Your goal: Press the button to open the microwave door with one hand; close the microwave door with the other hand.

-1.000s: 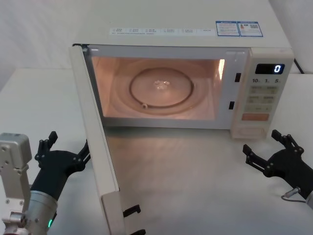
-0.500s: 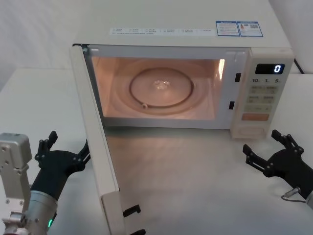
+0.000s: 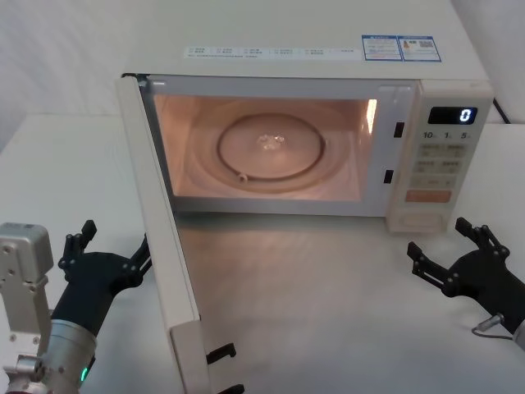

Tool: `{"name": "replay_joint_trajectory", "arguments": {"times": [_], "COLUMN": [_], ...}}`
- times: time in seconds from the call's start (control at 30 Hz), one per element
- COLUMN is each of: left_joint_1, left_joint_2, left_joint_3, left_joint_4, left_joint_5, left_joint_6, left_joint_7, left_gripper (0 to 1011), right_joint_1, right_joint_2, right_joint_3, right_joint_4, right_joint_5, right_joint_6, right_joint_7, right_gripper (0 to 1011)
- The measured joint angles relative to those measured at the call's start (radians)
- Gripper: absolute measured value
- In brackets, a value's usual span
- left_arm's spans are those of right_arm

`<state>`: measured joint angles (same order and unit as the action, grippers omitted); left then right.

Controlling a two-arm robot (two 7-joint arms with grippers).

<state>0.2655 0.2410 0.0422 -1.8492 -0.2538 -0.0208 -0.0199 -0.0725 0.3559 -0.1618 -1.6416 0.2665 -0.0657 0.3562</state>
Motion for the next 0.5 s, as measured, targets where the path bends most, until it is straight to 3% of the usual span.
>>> {"name": "replay_joint_trajectory", "arguments": {"times": [0.5], "left_joint_1": [0.000], "left_joint_2": [0.000], "left_joint_3": [0.000], "left_joint_4": [0.000], "left_joint_5": [0.000], "left_joint_6": [0.000], "left_joint_7": [0.000], "left_gripper": [1001], "right_joint_1": [0.000], "right_joint_2": [0.000], "right_joint_3": [0.000], "right_joint_4": [0.000], "right_joint_5": [0.000], "right_joint_6": [0.000], "right_joint_7": [0.000], "right_gripper": [1000]}}
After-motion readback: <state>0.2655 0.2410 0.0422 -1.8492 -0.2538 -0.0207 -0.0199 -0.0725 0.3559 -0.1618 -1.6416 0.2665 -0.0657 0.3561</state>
